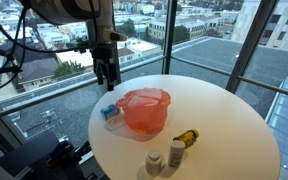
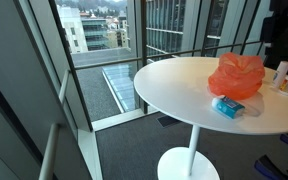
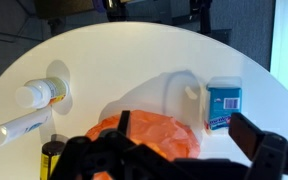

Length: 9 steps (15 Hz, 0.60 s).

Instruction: Put the blue box in the plastic bag

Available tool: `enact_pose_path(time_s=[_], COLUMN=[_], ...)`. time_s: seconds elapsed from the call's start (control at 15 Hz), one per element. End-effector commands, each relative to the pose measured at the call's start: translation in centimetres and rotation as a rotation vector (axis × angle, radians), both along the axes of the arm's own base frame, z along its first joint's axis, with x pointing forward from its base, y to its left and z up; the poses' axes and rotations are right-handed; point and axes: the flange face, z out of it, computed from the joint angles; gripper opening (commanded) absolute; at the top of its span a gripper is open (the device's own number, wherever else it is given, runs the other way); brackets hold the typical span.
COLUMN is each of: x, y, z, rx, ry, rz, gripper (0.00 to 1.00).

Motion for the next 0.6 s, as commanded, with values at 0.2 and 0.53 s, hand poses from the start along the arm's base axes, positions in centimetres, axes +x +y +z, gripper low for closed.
enact_pose_path(time_s=[0.2,0.53], x=[0.5,0.8], y=[0.8,2.2], z=[-3.2,-6.1], rx=[0.03,0.075], ry=[-0.082,-0.118], rz=[-0.004,-0.01], gripper=[1.0,1.0])
